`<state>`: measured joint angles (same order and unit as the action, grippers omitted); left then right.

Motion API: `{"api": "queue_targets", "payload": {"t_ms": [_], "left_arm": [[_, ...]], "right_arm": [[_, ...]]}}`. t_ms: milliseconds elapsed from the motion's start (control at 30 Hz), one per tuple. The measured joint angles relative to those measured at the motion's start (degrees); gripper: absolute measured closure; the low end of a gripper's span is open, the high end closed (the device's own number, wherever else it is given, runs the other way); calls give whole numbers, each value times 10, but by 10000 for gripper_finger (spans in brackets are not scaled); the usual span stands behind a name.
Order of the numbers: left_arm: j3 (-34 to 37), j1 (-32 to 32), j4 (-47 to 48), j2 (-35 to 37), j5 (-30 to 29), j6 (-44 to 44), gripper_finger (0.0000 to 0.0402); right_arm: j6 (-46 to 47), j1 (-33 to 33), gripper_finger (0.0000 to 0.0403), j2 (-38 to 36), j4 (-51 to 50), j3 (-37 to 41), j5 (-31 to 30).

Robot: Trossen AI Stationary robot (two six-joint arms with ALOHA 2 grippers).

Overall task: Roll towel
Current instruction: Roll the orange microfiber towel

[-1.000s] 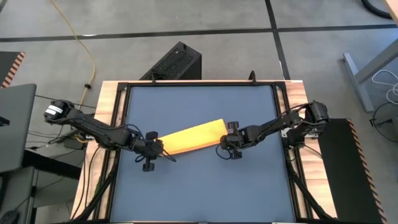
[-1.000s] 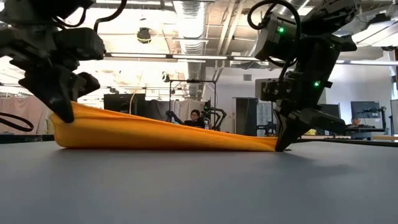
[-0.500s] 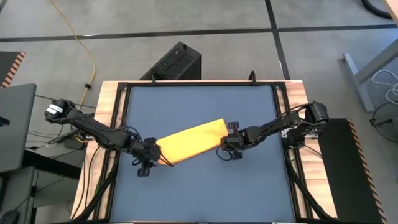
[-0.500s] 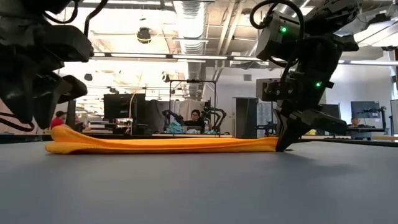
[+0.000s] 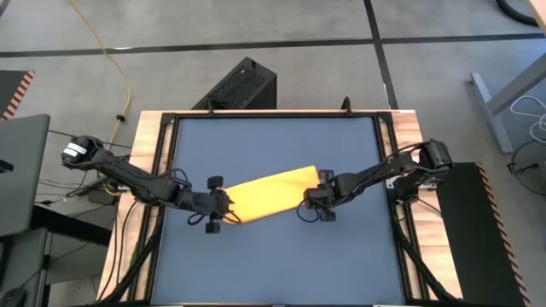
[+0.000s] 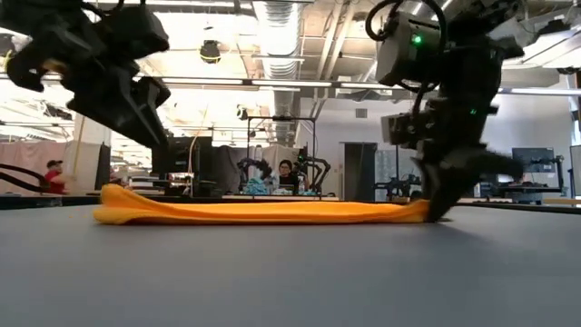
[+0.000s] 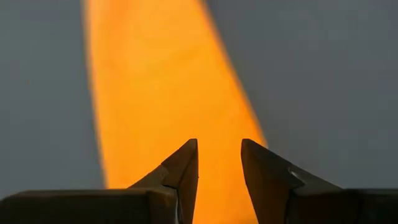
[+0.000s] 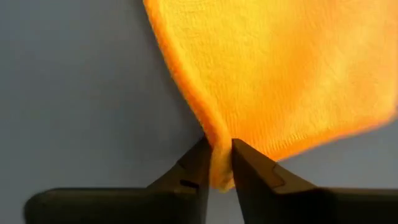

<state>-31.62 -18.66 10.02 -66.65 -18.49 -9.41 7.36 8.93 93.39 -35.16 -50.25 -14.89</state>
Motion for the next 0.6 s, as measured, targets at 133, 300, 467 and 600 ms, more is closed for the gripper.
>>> {"api": "queue_targets", "payload": {"t_ms": [133, 300, 467, 600], "left_arm": [[16, 13, 0, -1, 4, -34, 291], [75, 21, -92, -1, 34, -68, 291], [118, 21, -146, -1, 44, -93, 291], [123, 21, -147, -1, 14, -93, 291]], "right_arm": [[12, 0, 279, -22, -43, -39, 66], [-4, -2, 259, -55, -52, -44, 67], [-66, -40, 254, -79, 40, -33, 63], [-122, -104, 257, -70, 153, -6, 138]]}}
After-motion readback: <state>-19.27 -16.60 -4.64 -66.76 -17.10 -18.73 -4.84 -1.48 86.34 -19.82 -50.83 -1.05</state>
